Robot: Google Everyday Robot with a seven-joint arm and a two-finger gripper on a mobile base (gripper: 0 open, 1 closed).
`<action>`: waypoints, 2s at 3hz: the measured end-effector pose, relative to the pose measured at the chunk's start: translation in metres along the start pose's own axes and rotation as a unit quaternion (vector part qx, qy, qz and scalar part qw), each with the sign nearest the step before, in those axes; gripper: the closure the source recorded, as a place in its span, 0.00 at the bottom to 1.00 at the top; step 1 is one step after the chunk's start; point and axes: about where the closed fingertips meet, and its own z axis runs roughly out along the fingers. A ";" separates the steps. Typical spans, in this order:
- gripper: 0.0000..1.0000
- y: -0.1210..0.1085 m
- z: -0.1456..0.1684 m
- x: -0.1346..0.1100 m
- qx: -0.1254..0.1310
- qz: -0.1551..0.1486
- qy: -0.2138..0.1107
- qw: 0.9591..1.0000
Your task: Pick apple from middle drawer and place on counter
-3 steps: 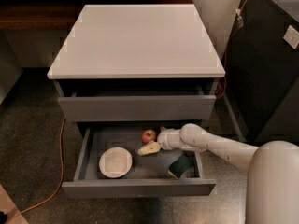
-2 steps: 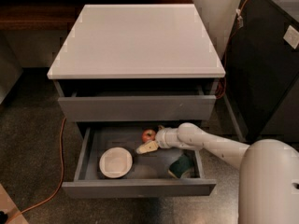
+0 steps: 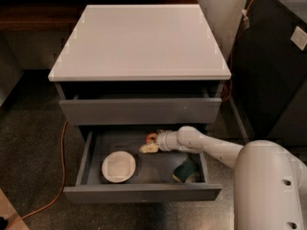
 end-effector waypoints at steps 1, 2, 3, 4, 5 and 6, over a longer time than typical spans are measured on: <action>0.43 -0.003 0.003 0.002 0.006 0.003 0.002 1.000; 0.65 0.000 -0.007 -0.002 0.007 0.007 -0.004 1.000; 0.97 0.021 -0.037 -0.013 -0.010 0.013 -0.013 1.000; 1.00 0.048 -0.068 -0.017 -0.033 0.020 -0.013 0.999; 1.00 0.076 -0.100 -0.019 -0.057 0.029 -0.013 0.998; 1.00 0.096 -0.137 -0.031 -0.071 0.028 -0.021 0.997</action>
Offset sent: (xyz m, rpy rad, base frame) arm -0.0066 -0.0127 0.0236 0.0221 -0.0109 -0.0368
